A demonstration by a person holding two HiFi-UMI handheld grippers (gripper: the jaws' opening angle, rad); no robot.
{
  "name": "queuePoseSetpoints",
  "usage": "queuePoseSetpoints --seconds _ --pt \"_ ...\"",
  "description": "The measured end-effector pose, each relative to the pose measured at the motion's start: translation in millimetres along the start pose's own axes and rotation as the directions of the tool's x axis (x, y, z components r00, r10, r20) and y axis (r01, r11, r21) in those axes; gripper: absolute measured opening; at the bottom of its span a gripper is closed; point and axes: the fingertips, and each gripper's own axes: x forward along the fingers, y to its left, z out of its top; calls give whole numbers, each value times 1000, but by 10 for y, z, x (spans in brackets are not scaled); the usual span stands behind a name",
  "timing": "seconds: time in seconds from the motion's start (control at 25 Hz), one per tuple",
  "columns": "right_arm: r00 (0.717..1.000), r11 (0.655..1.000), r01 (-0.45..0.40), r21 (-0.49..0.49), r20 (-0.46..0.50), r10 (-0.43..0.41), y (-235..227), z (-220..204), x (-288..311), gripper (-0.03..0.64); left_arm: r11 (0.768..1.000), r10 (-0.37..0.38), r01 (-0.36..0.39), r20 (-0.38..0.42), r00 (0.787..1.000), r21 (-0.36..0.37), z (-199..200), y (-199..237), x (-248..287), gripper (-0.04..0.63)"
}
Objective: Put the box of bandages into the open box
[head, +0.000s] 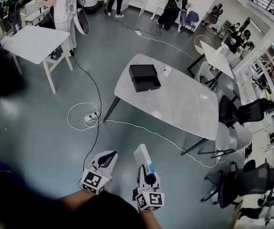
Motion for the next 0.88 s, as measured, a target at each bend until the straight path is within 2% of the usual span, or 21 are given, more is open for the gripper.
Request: queuePoseSetpoints --seconds 0.16,0.36,0.56,0.8,0.88 --pt "1000 1000 21 16 -4 -21 16 57 554 69 999 -45 45 25 999 11 146 440 311 21" --pt "999 999 35 -14 3 -35 121 185 1077 69 996 -85 85 30 996 13 235 854 589 21" --pt "1000 1000 27 -11 1 -27 178 312 1409 69 996 -87 87 41 995 3 362 1115 724 21" --pt "999 999 33 24 15 -34 -38 341 1851 69 998 -69 69 35 997 3 381 1401 1054 21" --pt "999 999 23 45 21 -24 -119 366 2035 69 998 -53 54 39 998 -17 433 1502 1186 21"
